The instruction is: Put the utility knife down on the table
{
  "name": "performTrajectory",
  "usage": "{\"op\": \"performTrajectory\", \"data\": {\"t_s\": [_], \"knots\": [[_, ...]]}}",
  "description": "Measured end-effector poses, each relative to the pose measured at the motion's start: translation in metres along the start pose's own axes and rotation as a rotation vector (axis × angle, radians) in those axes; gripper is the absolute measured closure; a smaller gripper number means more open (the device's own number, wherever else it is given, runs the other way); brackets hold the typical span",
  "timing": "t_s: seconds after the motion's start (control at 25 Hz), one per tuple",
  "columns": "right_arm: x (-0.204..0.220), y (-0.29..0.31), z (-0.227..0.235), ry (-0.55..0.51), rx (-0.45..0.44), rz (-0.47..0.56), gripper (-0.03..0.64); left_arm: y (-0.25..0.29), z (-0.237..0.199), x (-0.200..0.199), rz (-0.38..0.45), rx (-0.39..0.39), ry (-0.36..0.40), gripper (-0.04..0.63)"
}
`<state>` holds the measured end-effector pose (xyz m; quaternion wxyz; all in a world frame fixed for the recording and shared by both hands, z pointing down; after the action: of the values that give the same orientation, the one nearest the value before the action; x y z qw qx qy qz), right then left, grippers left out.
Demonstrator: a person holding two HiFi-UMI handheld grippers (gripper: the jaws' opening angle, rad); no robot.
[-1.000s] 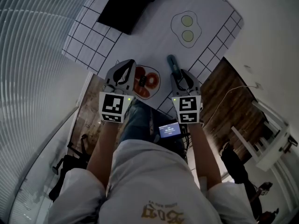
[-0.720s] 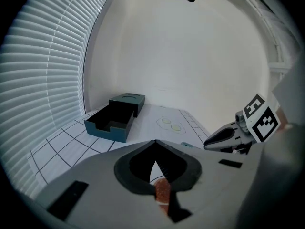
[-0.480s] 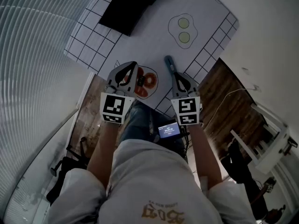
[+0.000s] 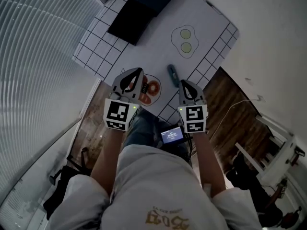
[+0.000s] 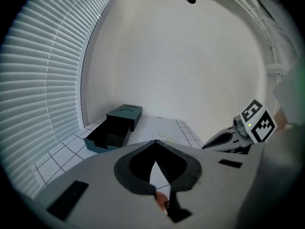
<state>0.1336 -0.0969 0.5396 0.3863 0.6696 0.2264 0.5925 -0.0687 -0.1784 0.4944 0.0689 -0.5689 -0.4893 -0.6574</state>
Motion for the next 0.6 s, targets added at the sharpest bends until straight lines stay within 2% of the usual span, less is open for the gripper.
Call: {"op": "performTrajectory", "data": {"t_s": [0.4, 0.6], "knots": [[-0.015, -0.03, 0.008, 0.047, 0.042, 0.086, 0.607, -0.022, 0.007, -0.022, 0.059, -0.015, 0.029, 0.588], [-0.024, -0.046, 0.008, 0.076, 0.058, 0.152, 0.607, -0.039, 0.007, -0.04, 0.101, -0.048, 0.044, 0.588]]}}
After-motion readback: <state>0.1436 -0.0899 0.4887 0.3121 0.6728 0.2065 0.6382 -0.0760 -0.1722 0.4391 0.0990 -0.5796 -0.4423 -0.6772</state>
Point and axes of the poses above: the fingertips, and each gripper's own axes: y forward along the fingers, z to its right, x out of its underside, the point moved 8 cm from there along -y, backward along the fingers, and after that the axes turned 9 degrees about -z, right-handed, at the moved point
